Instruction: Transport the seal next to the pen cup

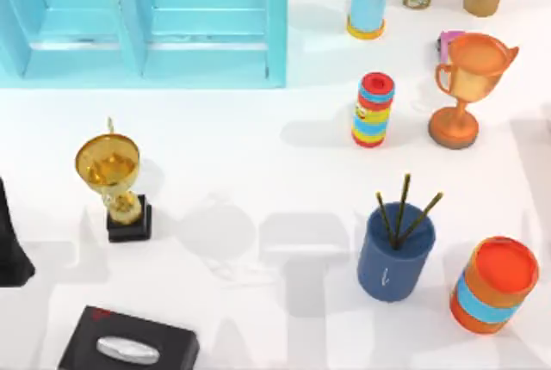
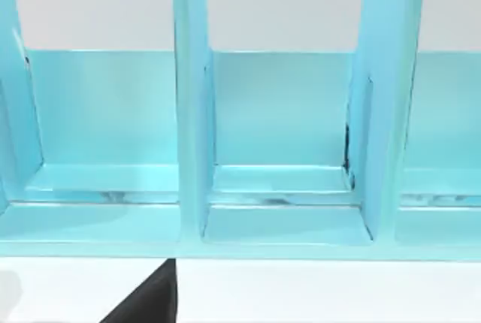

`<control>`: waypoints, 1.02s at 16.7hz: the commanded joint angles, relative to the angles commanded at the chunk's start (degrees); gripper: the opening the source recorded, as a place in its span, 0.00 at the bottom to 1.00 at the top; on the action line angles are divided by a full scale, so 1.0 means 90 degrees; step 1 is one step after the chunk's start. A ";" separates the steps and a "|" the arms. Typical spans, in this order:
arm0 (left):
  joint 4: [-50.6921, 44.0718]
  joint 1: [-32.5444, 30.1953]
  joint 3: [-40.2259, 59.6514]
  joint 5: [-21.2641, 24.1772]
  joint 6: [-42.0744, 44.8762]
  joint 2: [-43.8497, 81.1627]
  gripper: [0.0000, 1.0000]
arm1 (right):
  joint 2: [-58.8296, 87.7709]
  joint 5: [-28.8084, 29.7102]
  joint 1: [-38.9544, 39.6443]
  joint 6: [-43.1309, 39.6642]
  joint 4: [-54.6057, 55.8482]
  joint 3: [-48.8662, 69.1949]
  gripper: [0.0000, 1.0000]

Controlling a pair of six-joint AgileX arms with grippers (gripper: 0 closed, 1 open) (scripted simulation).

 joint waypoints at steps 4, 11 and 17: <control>-0.0184 0.0045 0.0194 -0.0006 0.0043 0.0197 1.00 | 0.0000 0.0000 0.0000 0.0000 0.0000 0.0000 1.00; -0.2308 0.0484 0.2794 -0.0001 0.0529 0.2983 1.00 | 0.0000 0.0000 0.0000 0.0000 0.0000 0.0000 1.00; -0.4991 0.1006 0.5911 0.0004 0.1104 0.7041 1.00 | 0.0000 0.0000 0.0000 0.0000 0.0000 0.0000 1.00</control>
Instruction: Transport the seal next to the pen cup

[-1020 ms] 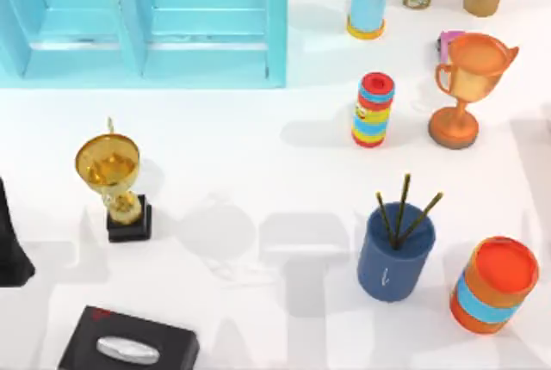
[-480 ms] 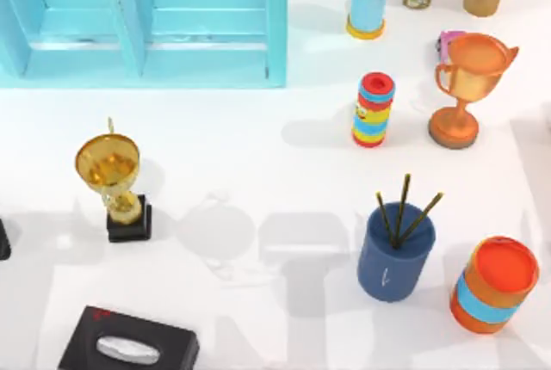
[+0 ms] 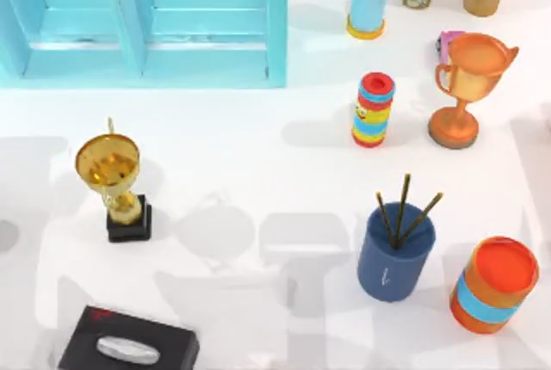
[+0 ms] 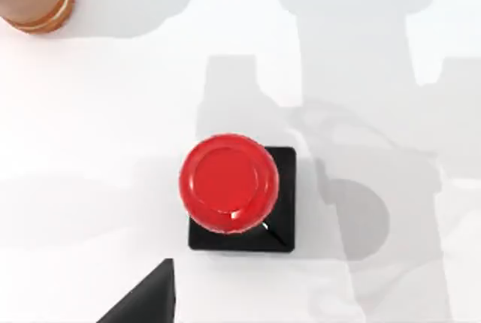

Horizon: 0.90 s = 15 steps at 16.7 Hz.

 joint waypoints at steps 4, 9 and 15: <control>-0.1588 0.0321 0.1817 -0.0005 0.0349 0.2180 1.00 | 0.0000 0.0000 0.0000 0.0000 0.0000 0.0000 1.00; -0.2925 0.0606 0.3550 -0.0002 0.0657 0.4110 1.00 | 0.0000 0.0000 0.0000 0.0000 0.0000 0.0000 1.00; -0.3307 0.0689 0.4045 0.0001 0.0745 0.4619 1.00 | 0.0000 0.0000 0.0000 0.0000 0.0000 0.0000 1.00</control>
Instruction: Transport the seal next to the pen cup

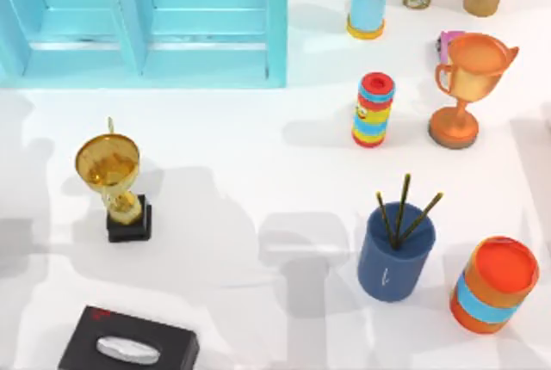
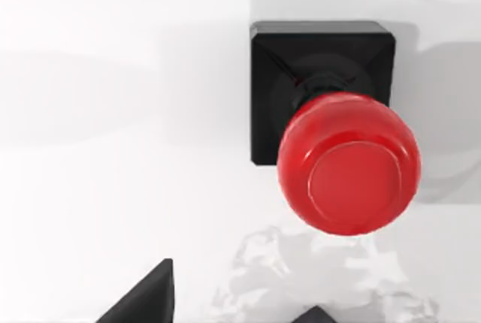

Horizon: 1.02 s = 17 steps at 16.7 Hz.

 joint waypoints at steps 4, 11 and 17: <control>0.0117 -0.0025 -0.0117 0.0000 -0.0014 0.0003 1.00 | 0.0000 0.0000 0.0000 0.0000 0.0000 0.0000 1.00; 0.2044 0.0010 -0.1562 0.0002 0.0016 0.0404 1.00 | 0.0000 0.0000 0.0000 0.0000 0.0000 0.0000 1.00; 0.2424 0.0021 -0.1899 0.0002 0.0029 0.0525 1.00 | 0.0000 0.0000 0.0000 0.0000 0.0000 0.0000 1.00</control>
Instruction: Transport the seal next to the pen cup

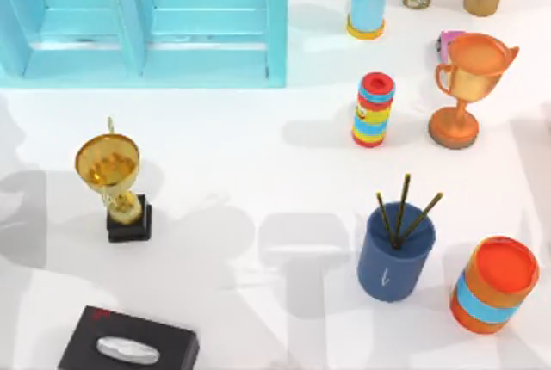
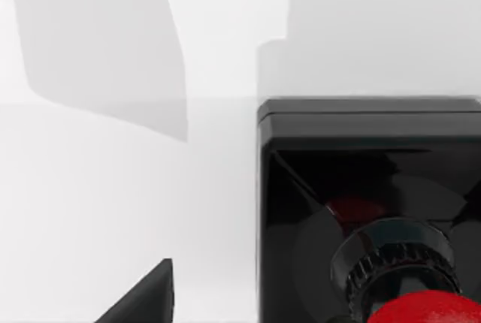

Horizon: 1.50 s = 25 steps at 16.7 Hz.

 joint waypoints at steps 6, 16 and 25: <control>0.0000 0.0000 0.0000 0.0000 0.0000 0.0000 0.55 | 0.0000 0.0000 0.0000 0.0000 0.0000 0.0000 1.00; 0.0000 0.0000 0.0000 0.0000 0.0000 0.0000 0.00 | 0.0000 0.0000 0.0000 0.0000 0.0000 0.0000 1.00; -0.0045 0.0015 0.0225 -0.0019 -0.0214 -0.0029 0.00 | 0.0000 0.0000 0.0000 0.0000 0.0000 0.0000 1.00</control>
